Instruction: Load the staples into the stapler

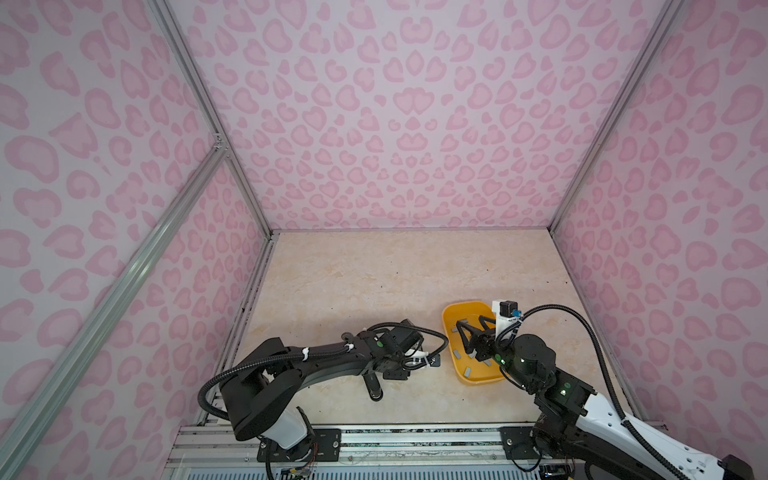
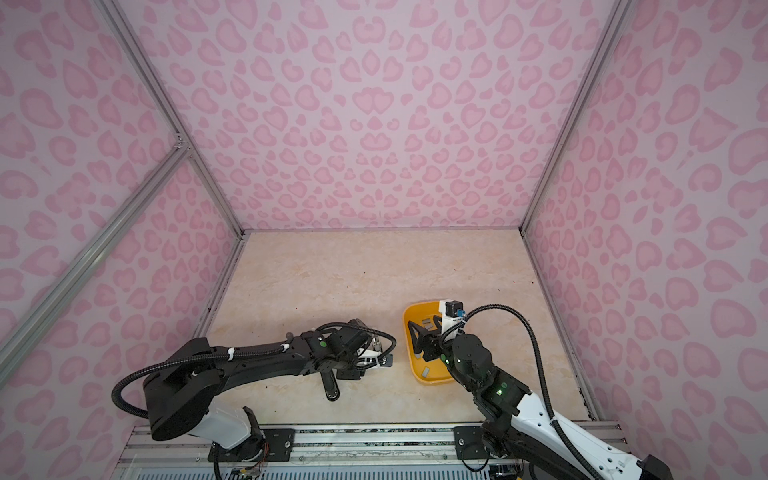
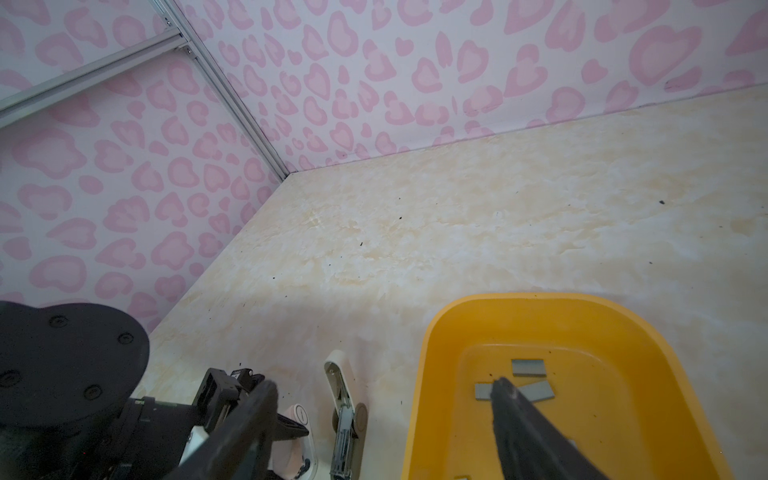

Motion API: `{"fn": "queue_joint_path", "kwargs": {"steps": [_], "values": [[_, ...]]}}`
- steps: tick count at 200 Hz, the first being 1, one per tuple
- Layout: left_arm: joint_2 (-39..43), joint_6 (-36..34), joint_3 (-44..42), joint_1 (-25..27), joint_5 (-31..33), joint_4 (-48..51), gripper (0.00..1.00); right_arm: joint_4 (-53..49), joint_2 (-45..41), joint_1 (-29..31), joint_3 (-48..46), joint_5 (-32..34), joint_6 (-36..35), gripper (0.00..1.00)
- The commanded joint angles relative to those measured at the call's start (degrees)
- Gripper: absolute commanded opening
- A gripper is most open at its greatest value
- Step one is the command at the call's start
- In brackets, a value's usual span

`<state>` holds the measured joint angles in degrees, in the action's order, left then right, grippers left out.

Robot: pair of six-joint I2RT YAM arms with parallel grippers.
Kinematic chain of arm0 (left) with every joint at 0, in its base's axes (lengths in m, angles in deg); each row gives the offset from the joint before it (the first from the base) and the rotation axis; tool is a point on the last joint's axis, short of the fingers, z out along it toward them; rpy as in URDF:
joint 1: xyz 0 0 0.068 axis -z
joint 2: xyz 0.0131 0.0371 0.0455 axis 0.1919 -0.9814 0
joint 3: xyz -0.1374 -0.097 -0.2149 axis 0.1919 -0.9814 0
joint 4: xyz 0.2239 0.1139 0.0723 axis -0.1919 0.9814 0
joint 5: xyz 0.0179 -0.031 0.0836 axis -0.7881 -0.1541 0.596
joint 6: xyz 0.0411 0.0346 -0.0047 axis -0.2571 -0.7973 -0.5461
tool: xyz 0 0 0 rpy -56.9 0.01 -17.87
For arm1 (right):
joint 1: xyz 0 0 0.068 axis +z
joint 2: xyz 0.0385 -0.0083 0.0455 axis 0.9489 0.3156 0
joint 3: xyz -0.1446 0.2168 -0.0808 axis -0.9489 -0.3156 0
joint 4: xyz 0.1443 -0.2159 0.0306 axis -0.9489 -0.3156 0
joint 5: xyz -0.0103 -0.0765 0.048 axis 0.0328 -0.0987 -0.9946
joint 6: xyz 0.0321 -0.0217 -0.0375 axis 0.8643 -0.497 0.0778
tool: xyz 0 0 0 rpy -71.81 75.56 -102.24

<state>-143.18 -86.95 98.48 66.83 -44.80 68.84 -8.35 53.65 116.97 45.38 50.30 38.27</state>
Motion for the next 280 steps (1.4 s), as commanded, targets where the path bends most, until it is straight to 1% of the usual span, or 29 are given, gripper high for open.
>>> {"fn": "queue_joint_path", "kwargs": {"steps": [1, 15, 48, 65, 90, 112, 119, 135, 144, 162, 183, 208, 220, 230, 244, 259, 280], "values": [[-0.59, 0.2, 0.8, -0.07, -0.94, 2.77, 0.25, 0.35, -0.33, -0.03, -0.47, -0.31, 0.08, 0.81], [-0.16, 0.3, 0.98, -0.11, -1.19, 2.77, 0.21, -0.09, -0.5, -0.01, -0.52, -0.03, 0.03, 0.81], [2.27, 0.88, 0.37, -0.56, -1.77, 1.86, 0.06, 0.42, -0.49, -0.23, -0.74, 0.04, 0.25, 0.8], [5.42, 1.41, -0.71, -1.3, -3.13, 0.04, 0.03, 0.34, -0.5, -0.2, -0.98, 1.02, 0.65, 0.8], [12.08, 3.03, -3.52, -2.31, -3.84, -4.37, 0.03, 1.55, -0.91, -0.19, -1.68, 2.04, 1.66, 0.79], [17.86, 5.61, -7.54, -2.68, -3.31, -11.88, 0.03, 2.51, -1.11, -0.19, -2.46, 2.25, 2.68, 0.79], [19.12, 6.92, -8.44, -2.81, -2.13, -13.97, 0.03, 2.96, -1.05, -0.19, -2.62, 1.98, 3.02, 0.78], [21.16, 10.69, -10.23, -2.82, 3.11, -18.56, 0.03, 4.8, -0.11, -0.17, -2.7, -0.02, 3.4, 0.74], [22.08, 12.74, -11.35, -2.94, 5.72, -21.2, 0.03, 6.36, 1.11, 0.03, -2.73, -2.06, 2.19, 0.73], [23.84, 15.69, -14.19, -3.2, 8.43, -26.98, 0.03, 8.27, 4.15, 0.57, -2.5, -3.13, 2.8, 0.71], [26.98, 16.88, -16.56, -3.21, 8.02, -31.78, 0.03, 11.07, 8.85, 2.15, -1.56, -4.19, 2.56, 0.69], [32.79, 17.22, -21.03, -3.3, 3.81, -36.38, 0.03, 12.9, 14.32, 5.53, 0.41, -3.67, 1.86, 0.69], [34.34, 18.25, -22.84, -3.34, 2.96, -38.56, 0.03, 14.31, 17.0, 7.52, 1.53, -3.75, 1.08, 0.69], [34.92, 20.05, -24.83, -3.3, 3.42, -41.59, 0.03, 14.6, 18.66, 8.91, 2.63, -3.62, 0.29, 0.68], [35.33, 24.28, -27.55, -3.38, 6.09, -47.11, 0.03, 12.72, 20.66, 10.33, 4.58, -3.28, -0.47, 0.68], [35.67, 27.5, -27.19, -3.47, 7.31, -46.76, 0.03, 12.24, 22.31, 11.0, 5.75, -2.76, -0.62, 0.68], [34.82, 27.42, -28.08, -3.48, 2.64, -47.78, 0.03, 13.85, 23.65, 11.2, 5.77, -2.87, -0.46, 0.67]]}}
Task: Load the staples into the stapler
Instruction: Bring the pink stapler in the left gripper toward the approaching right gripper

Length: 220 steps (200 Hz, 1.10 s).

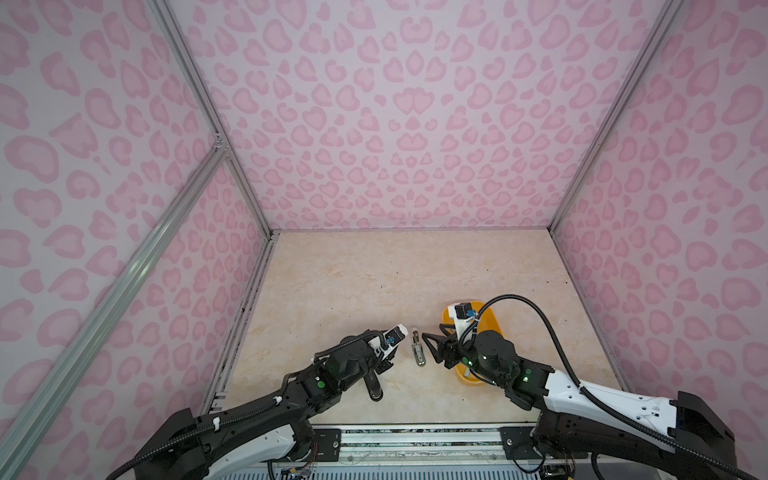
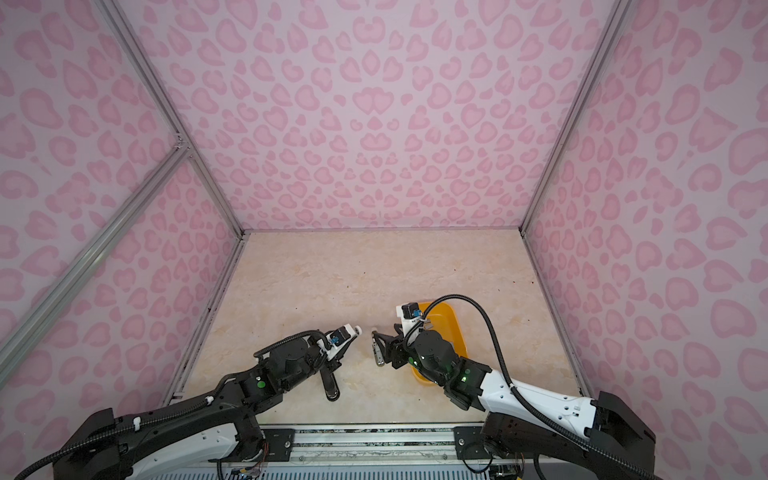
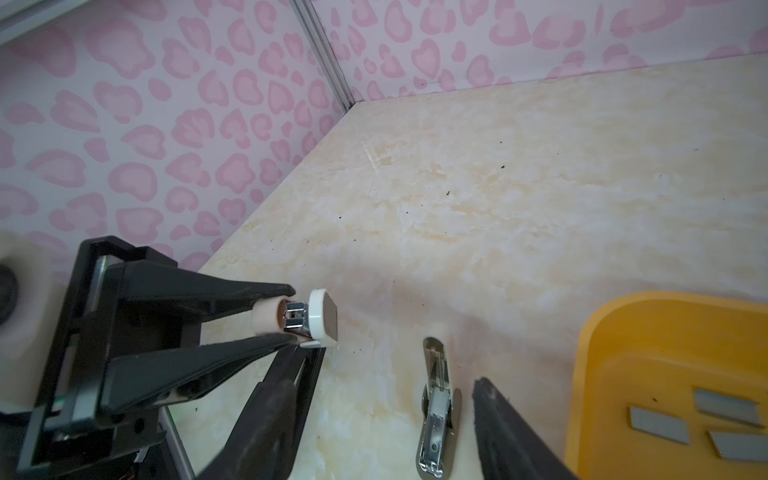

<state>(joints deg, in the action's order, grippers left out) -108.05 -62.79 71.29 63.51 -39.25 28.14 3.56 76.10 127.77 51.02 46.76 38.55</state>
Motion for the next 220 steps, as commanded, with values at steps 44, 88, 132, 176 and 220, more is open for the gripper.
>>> {"fn": "queue_joint_path", "kwargs": {"steps": [44, 88, 132, 176, 220], "values": [[-1.31, 0.86, -0.59, -0.15, -6.31, -8.3, 0.03, 3.82, 2.28, 1.8, 0.1, -0.22, -0.34, 0.66], [-0.09, -0.97, -0.38, -0.15, -9.96, -6.93, 0.03, 5.01, 5.35, 4.47, 1.25, 1.03, -0.15, 0.64], [-0.85, -1.69, 0.68, -0.15, -12.8, -5.59, 0.03, 5.26, 8.5, 4.44, 2.18, 3.4, 0.85, 0.58], [-0.59, -2.71, 0.81, -0.15, -15.85, -5.08, 0.03, 4.14, 9.63, 4.4, 2.22, 9.44, 3.22, 0.48], [-0.86, -3.54, 1.15, -0.06, -18.75, -4.49, 0.03, 4.28, 10.27, 3.84, 2.02, 10.43, 4.06, 0.46]]}}
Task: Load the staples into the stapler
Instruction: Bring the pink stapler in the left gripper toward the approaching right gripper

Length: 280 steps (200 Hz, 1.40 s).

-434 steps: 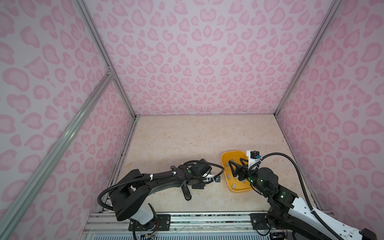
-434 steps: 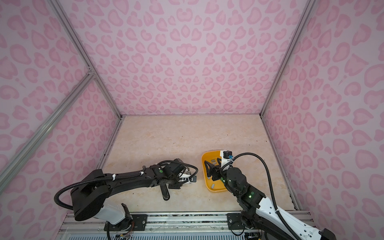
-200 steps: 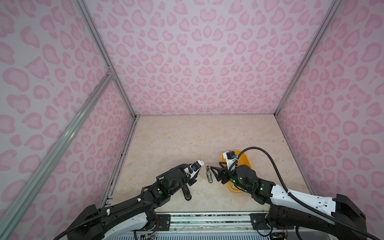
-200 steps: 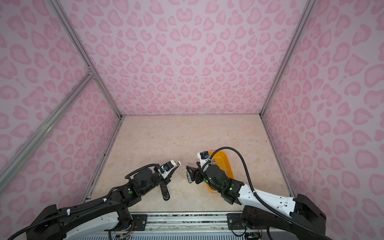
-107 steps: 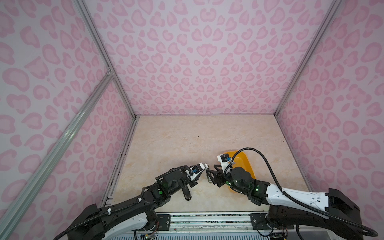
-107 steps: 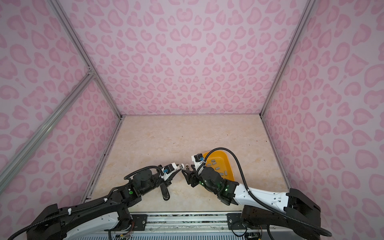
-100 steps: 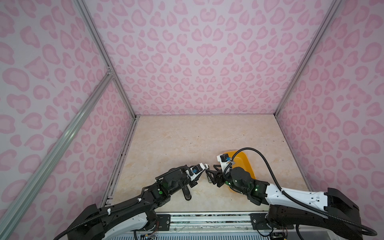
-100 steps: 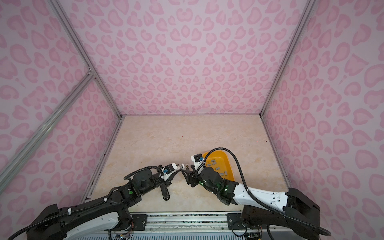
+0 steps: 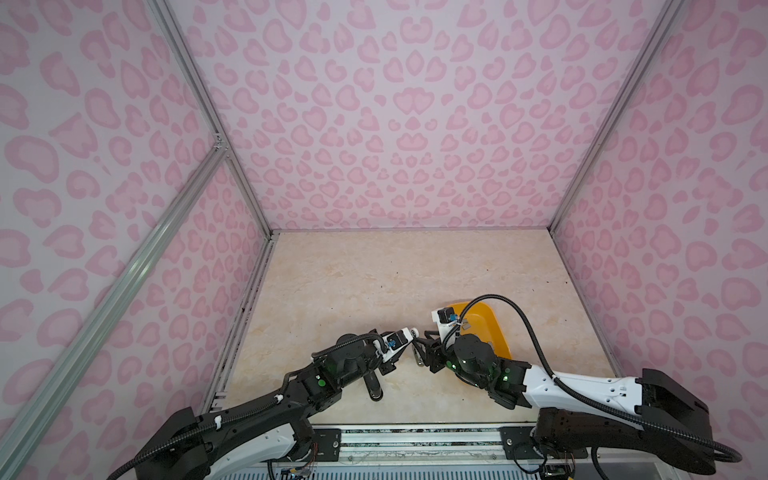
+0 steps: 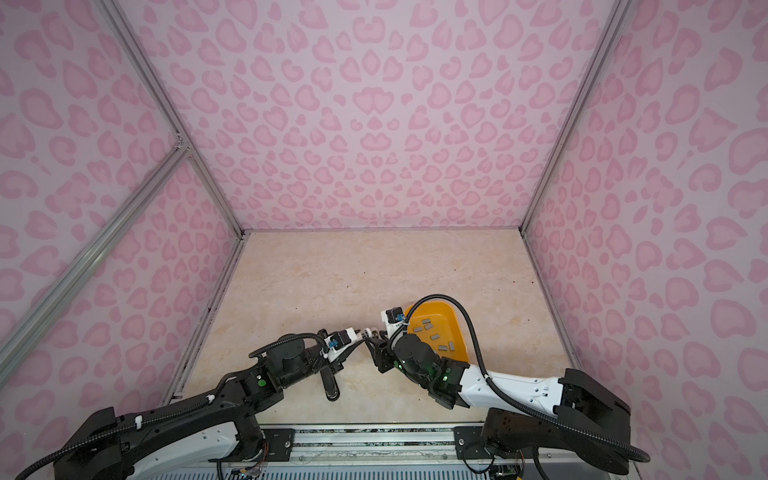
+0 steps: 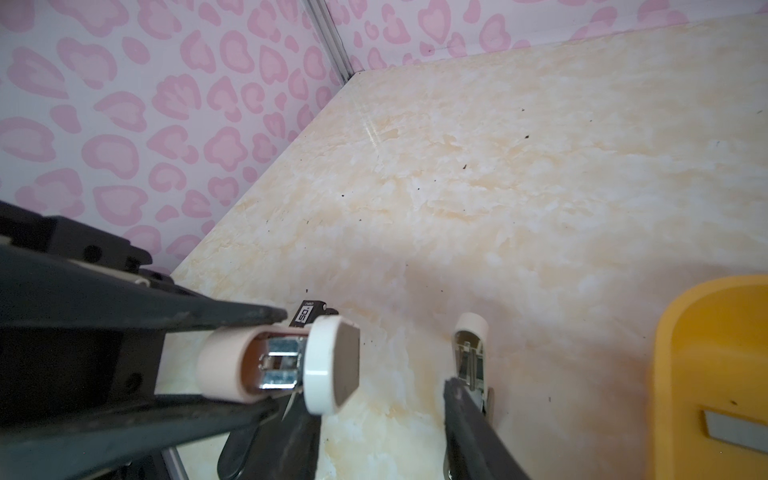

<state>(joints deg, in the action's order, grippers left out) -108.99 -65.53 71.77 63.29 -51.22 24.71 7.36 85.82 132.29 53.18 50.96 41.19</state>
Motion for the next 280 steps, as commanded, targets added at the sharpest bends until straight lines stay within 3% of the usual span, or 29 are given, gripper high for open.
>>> {"fn": "queue_joint_path", "kwargs": {"steps": [1, 48, 81, 131, 156, 172, 194, 218, 247, 266, 280], "values": [[0.14, -0.86, 0.65, 0.16, -6.84, -1.12, 0.03, 0.46, 0.59, -0.71, -0.17, 6.28, 1.43, 0.46], [1.51, -1.26, -0.59, 0.16, -9.45, -2.54, 0.03, 0.36, 2.26, -3.55, -0.54, 4.78, 3.86, 0.42], [1.9, -0.78, -0.79, 0.16, -7.78, -2.86, 0.03, 1.76, 2.06, -3.78, -1.33, 4.53, 3.93, 0.42], [3.85, -0.29, -1.57, 0.16, -5.15, -2.98, 0.03, 5.26, -4.43, -3.06, -5.3, 4.03, 0.54, 0.44], [4.79, -0.12, -2.13, 0.16, -5.5, -3.62, 0.03, 4.91, -8.56, -1.27, -5.9, 3.32, -3.26, 0.44], [5.4, -0.02, -2.51, 0.07, -5.25, -3.98, 0.03, 6.63, -10.07, -0.88, -6.34, -1.06, -7.17, 0.46], [6.48, -0.12, -3.5, -0.49, -5.82, -4.76, 0.03, 7.75, -13.46, -0.79, -7.83, -6.76, -15.15, 0.58], [6.97, 0.24, -4.77, -2.66, -6.02, -6.55, 0.03, 14.04, -19.58, -0.76, -15.38, -10.52, -25.04, 0.74], [5.89, -0.23, -4.21, -4.48, -10.62, -5.7, 0.03, 14.03, -27.43, -0.84, -20.96, -13.73, -35.23, 0.7], [5.65, -2.16, -1.44, -4.46, -14.34, -0.42, 0.03, 14.87, -32.18, -0.84, -23.44, -13.93, -36.62, 0.73], [5.67, -3.13, -0.13, -4.33, -17.5, 2.15, 0.03, 15.53, -34.49, -0.79, -24.8, -18.65, -38.53, 0.73]]}}
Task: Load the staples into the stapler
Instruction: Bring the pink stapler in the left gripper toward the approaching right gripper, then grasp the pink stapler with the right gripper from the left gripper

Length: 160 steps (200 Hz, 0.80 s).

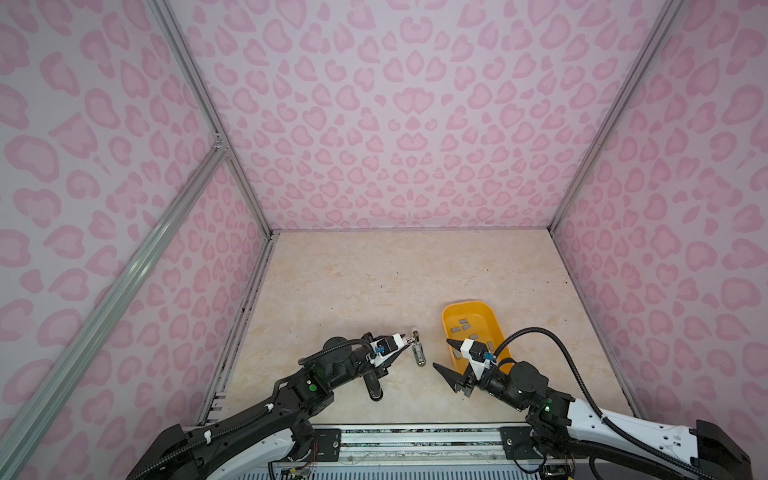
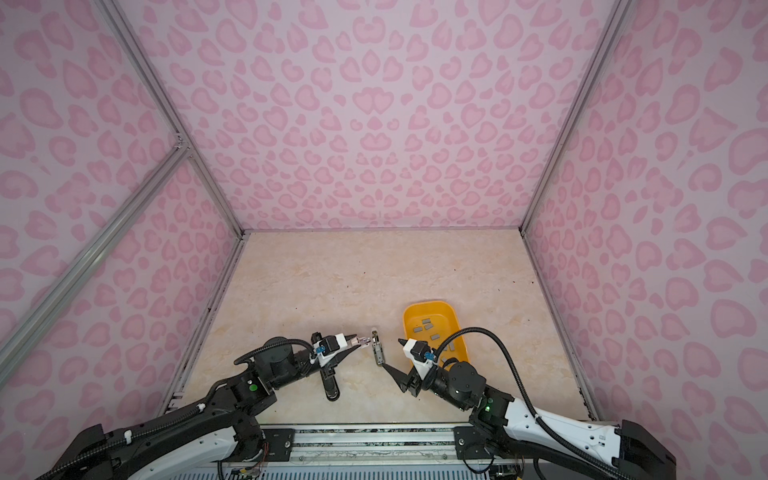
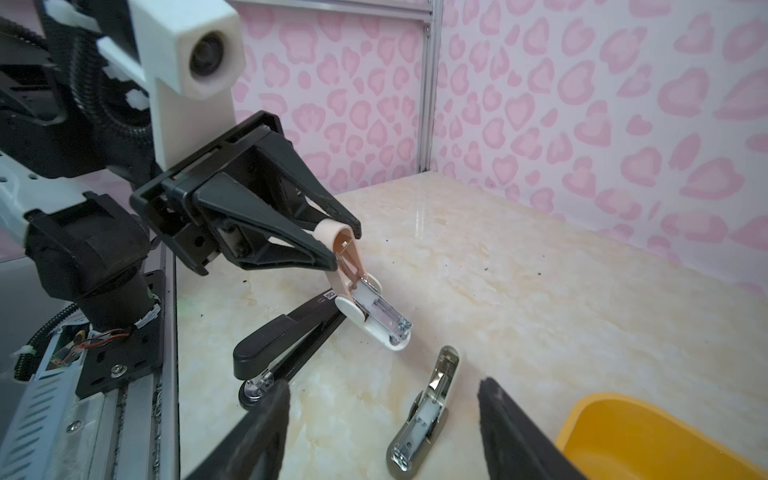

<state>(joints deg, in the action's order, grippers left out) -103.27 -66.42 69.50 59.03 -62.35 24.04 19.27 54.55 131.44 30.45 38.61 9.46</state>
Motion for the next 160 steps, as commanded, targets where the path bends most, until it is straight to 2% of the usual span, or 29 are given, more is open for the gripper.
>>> {"fn": "queue_joint_path", "kwargs": {"steps": [1, 11, 39, 61, 95, 136, 160], "values": [[-0.02, -2.31, 2.21, -0.07, -6.7, 2.88, 0.03, 3.64, -3.41, 0.08, -2.16, -6.65, -7.02, 0.72], [0.16, -3.01, 2.3, 0.0, -9.36, 3.34, 0.03, 3.88, -4.33, 0.33, -2.68, -8.17, -7.88, 0.7], [0.2, -5.79, 3.27, 1.23, -14.7, 5.88, 0.03, -0.23, -4.5, 0.46, -1.22, -7.27, -8.6, 0.69], [-1.18, -8.16, 4.9, 2.67, -16.4, 8.93, 0.03, -0.91, -3.17, 0.49, -0.45, -8.34, -8.4, 0.74], [-3.43, -9.41, 7.06, 4.14, -17.91, 11.76, 0.03, -0.35, -1.21, 0.46, 0.18, -12.38, -8.93, 0.74], [-3.41, -10.08, 7.48, 4.68, -19.77, 12.77, 0.03, -0.49, 4.97, 0.56, 2.17, -13.16, -9.96, 0.73], [-3.24, -10.56, 7.68, 5.0, -20.83, 13.29, 0.03, -0.42, 11.56, 1.12, 4.91, -14.62, -10.36, 0.71]]}}
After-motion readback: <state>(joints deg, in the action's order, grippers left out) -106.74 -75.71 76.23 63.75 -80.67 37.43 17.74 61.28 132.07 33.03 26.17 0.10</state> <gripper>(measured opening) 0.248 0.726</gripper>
